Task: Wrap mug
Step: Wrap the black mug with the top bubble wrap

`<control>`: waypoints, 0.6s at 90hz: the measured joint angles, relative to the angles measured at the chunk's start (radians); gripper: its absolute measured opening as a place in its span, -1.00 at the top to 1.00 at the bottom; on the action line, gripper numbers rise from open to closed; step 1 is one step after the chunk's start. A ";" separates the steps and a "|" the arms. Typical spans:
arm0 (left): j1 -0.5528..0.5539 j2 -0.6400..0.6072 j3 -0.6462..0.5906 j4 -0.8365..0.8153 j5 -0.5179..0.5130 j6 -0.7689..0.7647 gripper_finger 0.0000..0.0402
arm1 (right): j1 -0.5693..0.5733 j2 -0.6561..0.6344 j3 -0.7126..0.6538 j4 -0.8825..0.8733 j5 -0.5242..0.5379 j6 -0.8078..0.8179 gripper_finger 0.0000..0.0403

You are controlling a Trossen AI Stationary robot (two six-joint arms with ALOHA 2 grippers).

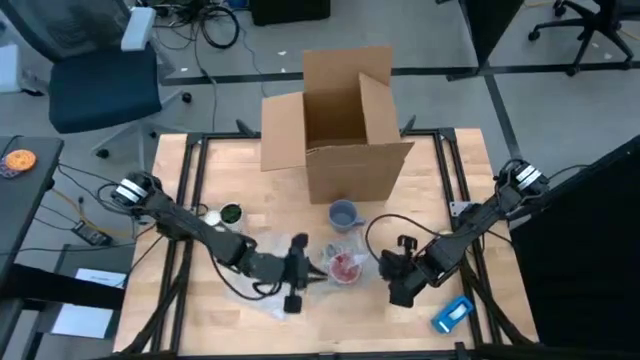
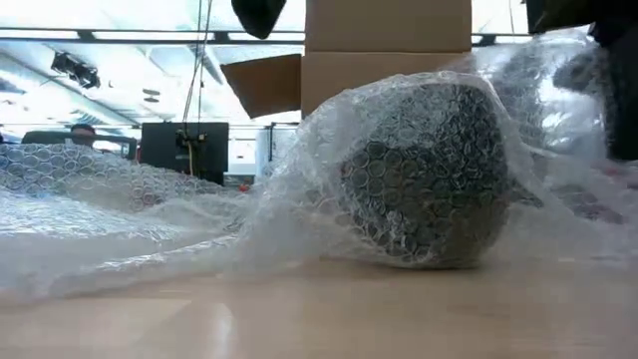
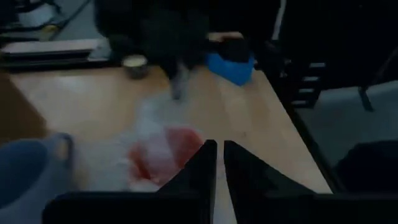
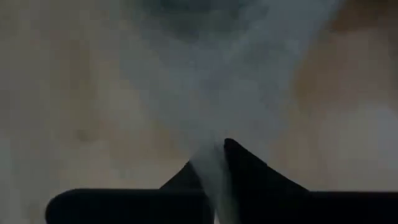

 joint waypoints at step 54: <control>0.009 0.084 0.000 -0.035 0.116 -0.083 0.93 | -0.072 0.003 0.155 -0.058 0.332 -0.322 1.00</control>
